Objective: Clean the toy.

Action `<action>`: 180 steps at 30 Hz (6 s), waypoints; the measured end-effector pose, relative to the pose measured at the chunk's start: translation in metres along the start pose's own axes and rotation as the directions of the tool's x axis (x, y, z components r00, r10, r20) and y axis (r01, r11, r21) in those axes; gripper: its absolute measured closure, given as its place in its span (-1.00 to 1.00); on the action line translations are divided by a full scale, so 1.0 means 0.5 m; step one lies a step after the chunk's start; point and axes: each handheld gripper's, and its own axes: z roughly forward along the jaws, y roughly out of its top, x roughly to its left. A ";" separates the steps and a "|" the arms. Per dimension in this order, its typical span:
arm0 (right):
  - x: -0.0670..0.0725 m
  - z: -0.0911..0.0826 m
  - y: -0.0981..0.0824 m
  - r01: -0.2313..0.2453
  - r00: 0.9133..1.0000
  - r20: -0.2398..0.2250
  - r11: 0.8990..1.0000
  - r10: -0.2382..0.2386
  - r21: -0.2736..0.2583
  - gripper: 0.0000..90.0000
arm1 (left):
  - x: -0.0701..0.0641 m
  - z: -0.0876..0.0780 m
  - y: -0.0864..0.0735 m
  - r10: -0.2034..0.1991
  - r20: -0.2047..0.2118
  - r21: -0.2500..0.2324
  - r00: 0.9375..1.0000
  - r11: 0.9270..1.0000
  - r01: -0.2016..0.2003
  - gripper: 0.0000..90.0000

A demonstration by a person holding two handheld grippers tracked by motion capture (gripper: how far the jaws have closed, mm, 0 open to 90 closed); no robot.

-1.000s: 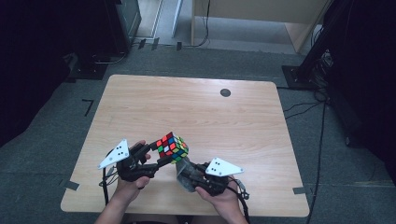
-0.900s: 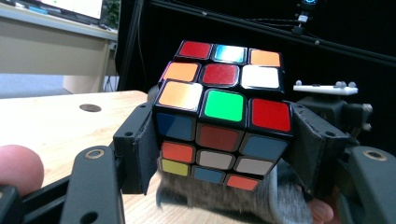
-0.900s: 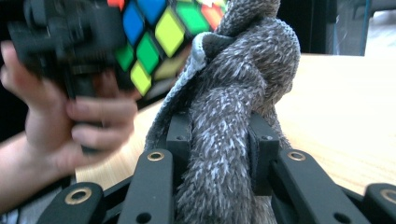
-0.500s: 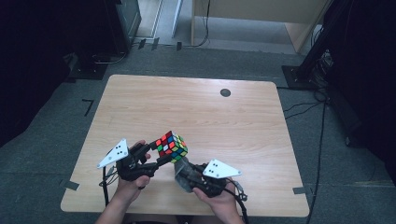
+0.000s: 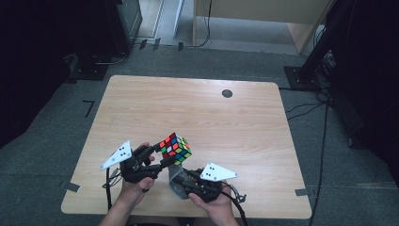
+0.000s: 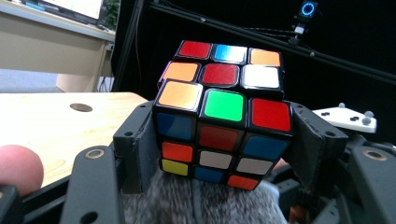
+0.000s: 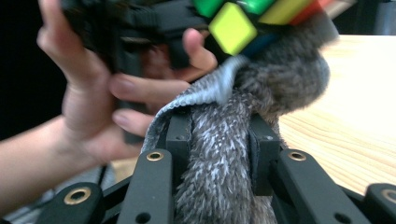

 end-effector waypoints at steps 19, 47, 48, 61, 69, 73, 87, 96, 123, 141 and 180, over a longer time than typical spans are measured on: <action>-0.145 -0.081 -0.018 0.121 0.831 0.510 0.967 -0.222 0.223 0.48 | 0.016 -0.011 0.005 0.012 -0.050 0.012 0.999 1.000 -0.012 -0.25; -0.020 -0.031 0.008 0.453 0.839 0.343 0.892 -0.423 -0.009 -0.54 | -0.014 0.052 -0.014 -0.074 -0.104 0.138 0.992 0.987 0.088 -0.25; -0.018 -0.027 0.006 0.465 0.826 0.360 0.885 -0.434 0.000 -0.55 | -0.019 0.056 -0.016 -0.079 -0.100 0.143 0.992 0.985 0.093 -0.25; -0.013 -0.034 0.005 0.514 0.766 0.434 0.858 -0.474 0.029 -0.24 | -0.034 0.072 -0.021 -0.102 -0.099 0.175 0.990 0.977 0.118 -0.25; -0.017 -0.036 0.006 0.486 0.777 0.415 0.870 -0.474 0.082 -0.23 | -0.030 0.069 -0.015 -0.070 -0.077 0.171 0.995 0.982 0.082 -0.62; -0.034 -0.041 0.006 0.447 0.788 0.421 0.888 -0.449 0.109 -0.23 | -0.014 0.048 -0.003 -0.054 -0.091 0.135 0.994 0.989 0.066 -0.68; -0.066 -0.091 0.049 0.275 0.880 0.389 0.960 -0.273 0.052 -0.23 | 0.014 0.039 -0.022 0.110 -0.150 0.234 0.983 0.969 -0.073 -0.67; -0.048 -0.097 0.073 0.231 0.918 0.326 0.972 -0.228 0.032 -0.23 | -0.010 0.050 -0.033 0.286 -0.132 0.317 0.949 0.919 -0.233 -0.67; -0.022 -0.056 0.074 -0.038 0.976 0.216 0.985 0.001 0.167 -0.24 | -0.067 0.077 -0.074 0.621 -0.120 0.397 0.774 0.745 -0.536 -0.65; -0.020 -0.050 0.069 -0.074 0.975 0.220 0.984 0.037 0.162 -0.45 | -0.075 0.085 -0.086 0.638 -0.132 0.415 0.759 0.731 -0.542 -0.25; -0.165 -0.115 0.022 -0.117 0.855 0.519 0.981 0.021 0.153 -0.05 | -0.022 0.052 -0.058 0.491 -0.172 0.402 0.854 0.826 -0.394 -0.26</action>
